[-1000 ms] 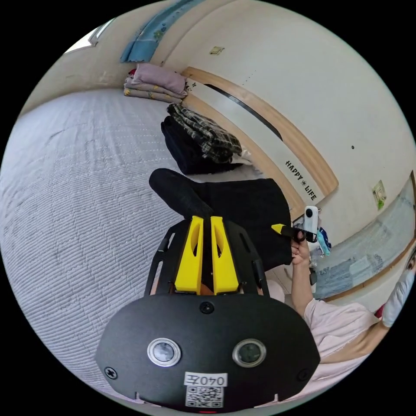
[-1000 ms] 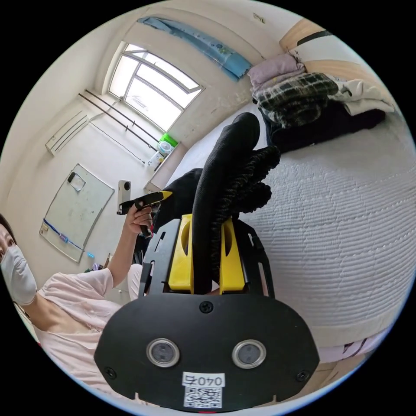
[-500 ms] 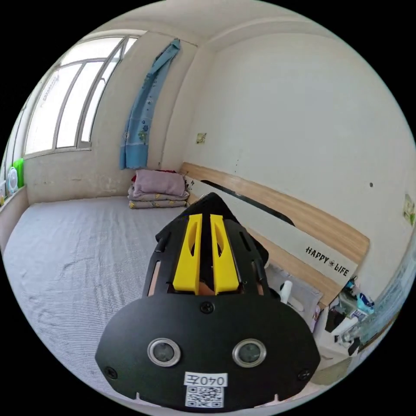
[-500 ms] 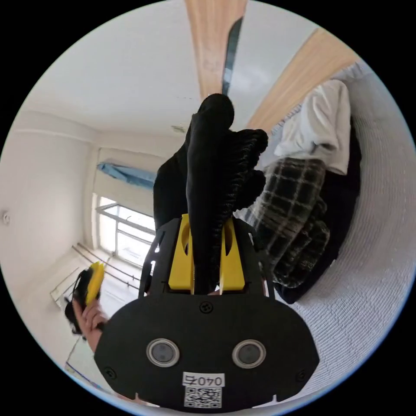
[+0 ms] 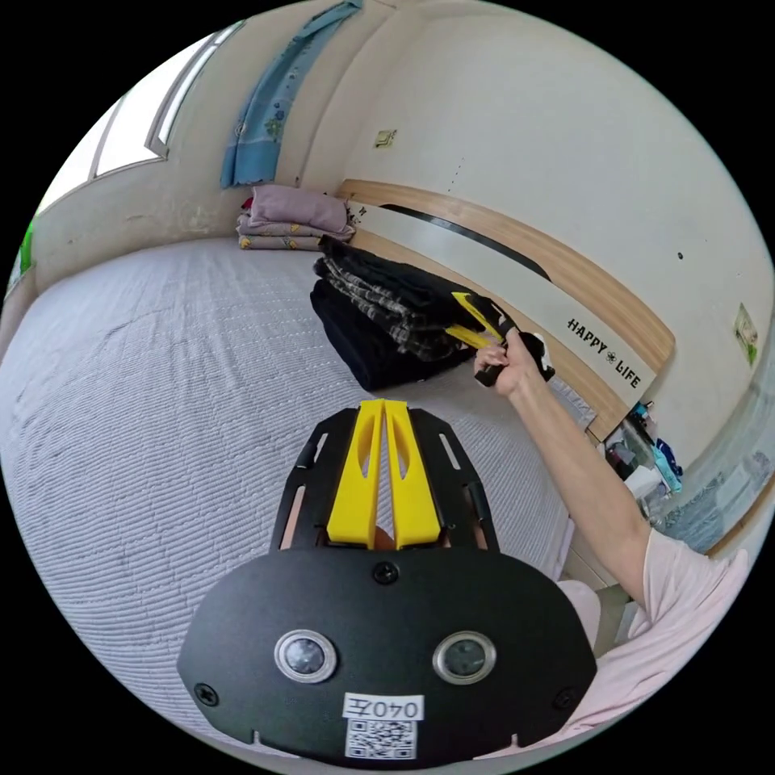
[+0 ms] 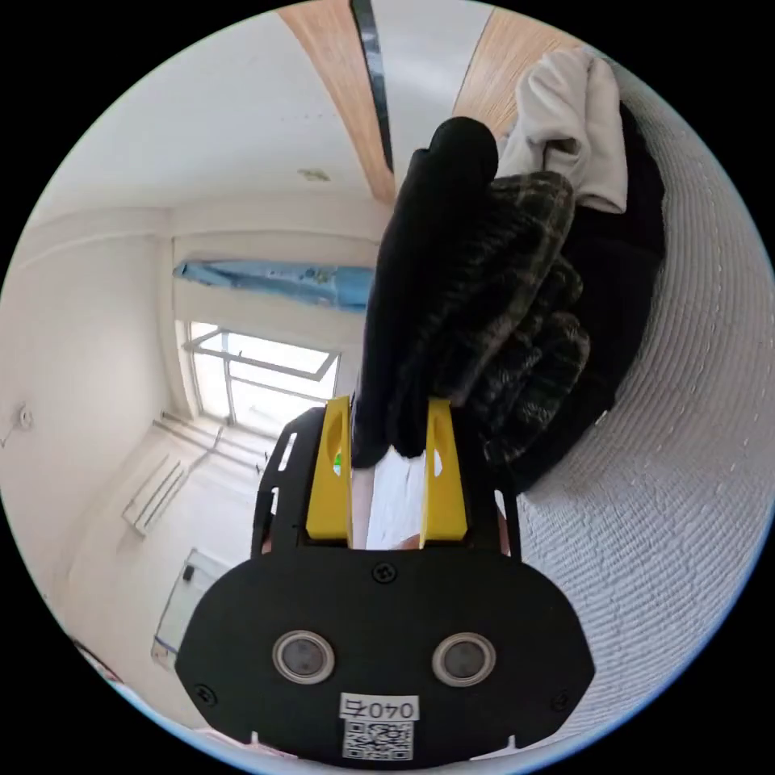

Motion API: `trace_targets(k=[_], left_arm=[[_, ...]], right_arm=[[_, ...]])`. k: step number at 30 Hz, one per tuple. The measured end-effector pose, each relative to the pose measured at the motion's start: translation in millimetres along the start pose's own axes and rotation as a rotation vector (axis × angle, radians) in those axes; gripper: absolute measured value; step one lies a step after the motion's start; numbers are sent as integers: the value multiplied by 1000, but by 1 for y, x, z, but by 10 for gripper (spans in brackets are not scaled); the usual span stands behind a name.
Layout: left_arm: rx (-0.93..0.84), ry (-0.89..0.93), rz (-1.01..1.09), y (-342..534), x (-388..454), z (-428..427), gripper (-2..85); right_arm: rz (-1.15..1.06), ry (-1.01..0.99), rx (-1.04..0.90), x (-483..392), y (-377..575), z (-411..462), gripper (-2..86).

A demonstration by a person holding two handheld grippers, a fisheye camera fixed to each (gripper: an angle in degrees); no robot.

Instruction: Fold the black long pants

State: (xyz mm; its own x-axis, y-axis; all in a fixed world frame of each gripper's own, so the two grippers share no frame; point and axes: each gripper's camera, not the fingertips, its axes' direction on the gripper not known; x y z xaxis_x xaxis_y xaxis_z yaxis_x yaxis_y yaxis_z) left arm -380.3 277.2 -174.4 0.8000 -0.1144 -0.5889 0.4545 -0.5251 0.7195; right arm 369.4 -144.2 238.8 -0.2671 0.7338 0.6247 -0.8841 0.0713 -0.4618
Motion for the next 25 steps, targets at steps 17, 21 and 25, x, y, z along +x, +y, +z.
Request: trace_targets(k=[17,21,25], left_arm=[[-238,-460,-110,301,39,-147,-9],[-204,-559,-102,331,55,-171,-9],[-180,-652,-173,382,44,-221,-9]], right_arm=[[-764,323,-736,-65,488,24,-9],[-980,508,-812,-77,599,87,-10],[-1138,669,-875,-67,685,133,-10]])
